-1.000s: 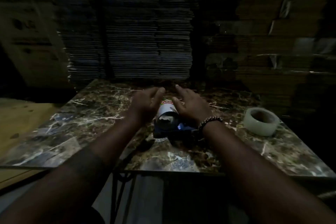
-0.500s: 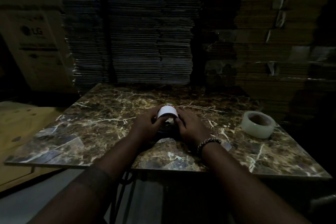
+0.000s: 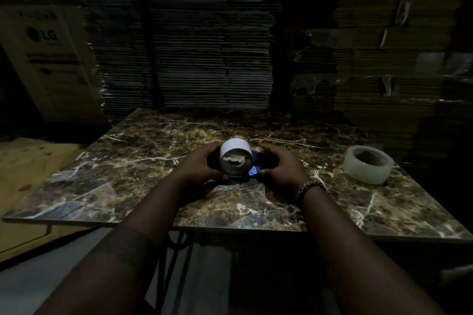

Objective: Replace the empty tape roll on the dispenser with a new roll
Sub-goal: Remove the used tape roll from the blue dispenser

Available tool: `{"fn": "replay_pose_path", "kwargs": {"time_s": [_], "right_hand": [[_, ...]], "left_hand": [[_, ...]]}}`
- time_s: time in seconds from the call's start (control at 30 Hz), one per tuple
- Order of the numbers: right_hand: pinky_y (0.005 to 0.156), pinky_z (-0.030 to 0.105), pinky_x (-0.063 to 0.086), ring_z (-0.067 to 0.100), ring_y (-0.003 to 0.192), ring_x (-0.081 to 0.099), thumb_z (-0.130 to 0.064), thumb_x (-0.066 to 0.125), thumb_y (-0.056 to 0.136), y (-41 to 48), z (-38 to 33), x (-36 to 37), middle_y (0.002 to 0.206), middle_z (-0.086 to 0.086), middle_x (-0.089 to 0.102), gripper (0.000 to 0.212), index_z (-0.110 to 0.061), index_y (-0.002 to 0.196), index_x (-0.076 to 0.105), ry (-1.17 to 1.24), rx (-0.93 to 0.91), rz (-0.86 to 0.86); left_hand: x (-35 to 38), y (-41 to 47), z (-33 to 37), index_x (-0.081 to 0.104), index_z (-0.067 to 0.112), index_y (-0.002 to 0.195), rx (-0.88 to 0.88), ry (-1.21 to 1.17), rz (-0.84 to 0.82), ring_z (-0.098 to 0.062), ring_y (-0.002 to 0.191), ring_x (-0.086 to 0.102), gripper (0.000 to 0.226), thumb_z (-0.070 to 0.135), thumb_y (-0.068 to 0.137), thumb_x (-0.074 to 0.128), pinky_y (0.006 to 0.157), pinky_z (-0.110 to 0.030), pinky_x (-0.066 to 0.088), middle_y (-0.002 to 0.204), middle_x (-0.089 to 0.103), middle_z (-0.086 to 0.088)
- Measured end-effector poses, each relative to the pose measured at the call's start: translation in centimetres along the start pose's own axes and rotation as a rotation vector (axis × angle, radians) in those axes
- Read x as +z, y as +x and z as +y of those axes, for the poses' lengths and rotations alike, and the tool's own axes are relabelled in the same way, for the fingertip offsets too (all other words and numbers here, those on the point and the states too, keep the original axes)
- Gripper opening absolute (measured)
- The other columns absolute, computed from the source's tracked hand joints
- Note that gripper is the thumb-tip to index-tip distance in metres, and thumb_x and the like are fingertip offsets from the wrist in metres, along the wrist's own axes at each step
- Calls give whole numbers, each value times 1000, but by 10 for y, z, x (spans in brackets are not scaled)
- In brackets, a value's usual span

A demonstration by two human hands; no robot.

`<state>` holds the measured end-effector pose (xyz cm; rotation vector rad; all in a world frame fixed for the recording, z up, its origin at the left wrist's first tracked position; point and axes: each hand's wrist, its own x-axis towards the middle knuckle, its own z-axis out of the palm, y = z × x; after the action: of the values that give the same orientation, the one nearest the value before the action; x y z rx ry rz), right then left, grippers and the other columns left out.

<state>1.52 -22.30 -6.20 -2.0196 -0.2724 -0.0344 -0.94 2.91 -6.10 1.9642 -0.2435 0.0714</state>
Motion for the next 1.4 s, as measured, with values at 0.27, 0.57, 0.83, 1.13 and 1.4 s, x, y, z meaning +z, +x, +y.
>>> {"fn": "replay_pose_path", "kwargs": {"time_s": [0.27,0.57,0.83,1.13,1.4], "right_hand": [[62,12,56,12,104,67,14,83,72,5,6,-1,122,1,68,72,-12,136,65,70,18,-13],[64,19,59,17,103,66,6,82,79,14,8,-2,120,4,69,53,-12,127,70,12,59,128],[66,25,51,19,88,68,-14,85,80,15,6,0,95,3,70,32,-14,109,70,-251,-11,266],[69,44,64,20,83,73,-8,61,91,12,2,1,102,1,74,33,-34,112,63,-11,54,123],[94,59,58,28,108,70,-34,51,89,6,-3,5,119,5,71,43,-31,128,66,171,55,-57]], "left_hand": [[-1,4,-1,63,25,128,-25,17,-20,0,105,75,76,-19,69,85,90,-31,63,116,76,10],[-2,2,-4,63,9,135,-48,-61,-60,-31,116,74,77,-12,66,91,93,-55,63,124,75,-16],[2,-4,-1,69,14,128,-74,-123,-69,-36,111,75,69,-26,72,77,98,-63,59,121,75,-13],[4,-5,6,70,24,128,-66,-135,-101,-31,88,78,70,-24,77,77,85,-53,65,112,77,-20],[12,-7,5,69,23,125,-84,-206,-145,-36,105,77,63,-25,84,68,89,-53,64,109,80,-14]]}}
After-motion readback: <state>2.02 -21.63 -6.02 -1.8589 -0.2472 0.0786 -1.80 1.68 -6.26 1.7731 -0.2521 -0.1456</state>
